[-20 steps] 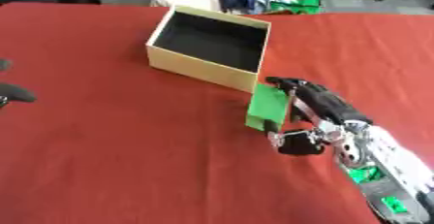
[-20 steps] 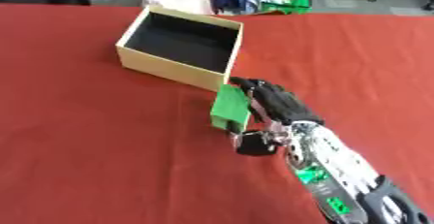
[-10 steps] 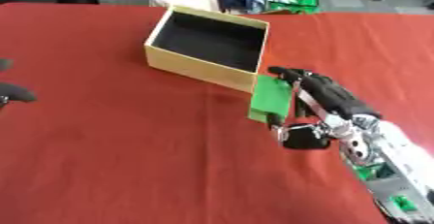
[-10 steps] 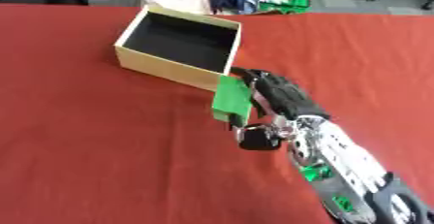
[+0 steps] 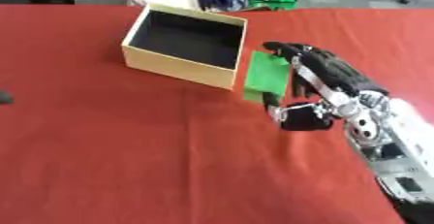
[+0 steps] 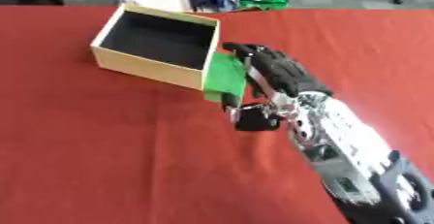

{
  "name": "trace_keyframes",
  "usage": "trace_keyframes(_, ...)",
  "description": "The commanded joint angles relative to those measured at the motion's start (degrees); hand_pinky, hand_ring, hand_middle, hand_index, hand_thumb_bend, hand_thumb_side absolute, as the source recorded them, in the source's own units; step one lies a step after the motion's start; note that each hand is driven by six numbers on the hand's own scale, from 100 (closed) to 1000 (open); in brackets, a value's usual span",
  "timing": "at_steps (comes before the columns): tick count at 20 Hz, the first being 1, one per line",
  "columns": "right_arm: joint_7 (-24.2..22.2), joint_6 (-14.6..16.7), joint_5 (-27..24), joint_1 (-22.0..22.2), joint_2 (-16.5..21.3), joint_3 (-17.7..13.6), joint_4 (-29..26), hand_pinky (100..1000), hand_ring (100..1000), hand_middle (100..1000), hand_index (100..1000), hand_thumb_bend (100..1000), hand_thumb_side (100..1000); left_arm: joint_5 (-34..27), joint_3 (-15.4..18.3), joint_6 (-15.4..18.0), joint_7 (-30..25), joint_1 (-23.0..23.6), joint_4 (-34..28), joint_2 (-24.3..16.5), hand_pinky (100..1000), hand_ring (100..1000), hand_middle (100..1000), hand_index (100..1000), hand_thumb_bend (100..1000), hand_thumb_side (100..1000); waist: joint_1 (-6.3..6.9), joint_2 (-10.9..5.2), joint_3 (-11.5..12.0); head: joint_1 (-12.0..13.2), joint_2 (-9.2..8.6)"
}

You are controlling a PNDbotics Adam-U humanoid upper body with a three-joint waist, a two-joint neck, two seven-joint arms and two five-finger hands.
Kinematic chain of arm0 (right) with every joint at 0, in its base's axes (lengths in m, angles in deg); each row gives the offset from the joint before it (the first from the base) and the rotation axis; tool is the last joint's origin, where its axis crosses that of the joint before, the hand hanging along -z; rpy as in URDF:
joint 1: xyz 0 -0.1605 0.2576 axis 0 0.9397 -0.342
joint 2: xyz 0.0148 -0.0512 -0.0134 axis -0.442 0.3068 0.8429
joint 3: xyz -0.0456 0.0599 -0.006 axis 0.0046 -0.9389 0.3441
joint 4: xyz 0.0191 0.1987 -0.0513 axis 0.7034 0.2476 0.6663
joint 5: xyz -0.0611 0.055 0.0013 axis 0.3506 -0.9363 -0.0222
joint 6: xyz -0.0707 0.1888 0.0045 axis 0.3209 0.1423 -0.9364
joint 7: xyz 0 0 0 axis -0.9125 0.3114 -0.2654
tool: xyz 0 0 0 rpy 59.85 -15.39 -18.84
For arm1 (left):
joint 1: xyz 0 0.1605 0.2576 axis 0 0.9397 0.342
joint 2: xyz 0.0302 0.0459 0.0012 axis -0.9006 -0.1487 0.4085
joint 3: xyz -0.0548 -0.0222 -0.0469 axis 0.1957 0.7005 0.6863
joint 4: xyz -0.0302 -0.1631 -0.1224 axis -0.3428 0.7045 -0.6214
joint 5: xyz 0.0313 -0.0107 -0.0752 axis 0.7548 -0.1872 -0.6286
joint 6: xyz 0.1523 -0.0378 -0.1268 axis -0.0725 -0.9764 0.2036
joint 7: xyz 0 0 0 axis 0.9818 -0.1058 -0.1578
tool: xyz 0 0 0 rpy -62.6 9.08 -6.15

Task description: Pick up objects on the table and place them in the box.

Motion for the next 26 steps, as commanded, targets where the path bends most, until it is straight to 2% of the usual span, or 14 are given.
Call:
trace_keyframes(1,-0.58,0.05,-0.13,-1.87,0.86,-1.18,-1.35,369,425,449,1000,100,100,-0.31,-0.11,0.27,0.16,-0.01,-1.09,-1.31,615,597,748,891,100,526,1.16,-2.37,-0.11,-0.28,0.26)
trace_keyframes(5,-1.32,0.28,1.54,-4.30,-0.54,-1.44,-1.35,365,421,447,1000,100,100,-0.45,-0.10,0.53,0.38,0.49,-1.09,-1.42,613,596,746,890,100,526,1.28,-2.87,0.27,0.09,0.90)
trace_keyframes(9,-2.84,0.30,5.61,-6.97,-3.80,-1.55,-0.69,358,416,443,1000,100,100,-0.75,-0.20,0.88,1.04,1.11,-1.09,-1.51,613,597,746,890,100,534,1.48,-3.45,0.87,0.30,1.58)
trace_keyframes(13,-3.02,0.60,9.39,-10.03,-6.90,-1.77,2.48,346,407,434,1000,100,100,-0.97,-0.36,1.20,1.28,1.37,-1.09,-1.57,613,597,746,890,100,525,1.48,-3.68,2.00,0.11,1.82)
trace_keyframes(16,-2.42,0.33,10.42,-12.37,-8.54,-1.82,6.17,351,412,439,1000,100,100,-1.09,-0.53,1.09,1.13,1.30,-1.09,-1.46,612,597,746,890,100,526,1.38,-3.62,2.59,-0.24,2.03)
trace_keyframes(21,-0.53,-0.19,9.92,-16.61,-11.21,-2.36,12.60,346,409,435,1000,100,100,-1.51,-0.81,0.85,0.78,0.96,-1.09,-1.55,613,597,747,891,100,527,1.20,-3.67,3.61,-0.92,2.61)
trace_keyframes(26,1.53,-0.49,5.79,-21.00,-12.37,-2.94,20.09,345,408,432,1000,100,100,-2.00,-1.10,0.52,0.27,0.69,-1.09,-1.62,613,597,748,892,100,527,0.97,-3.75,4.49,-1.68,3.29)
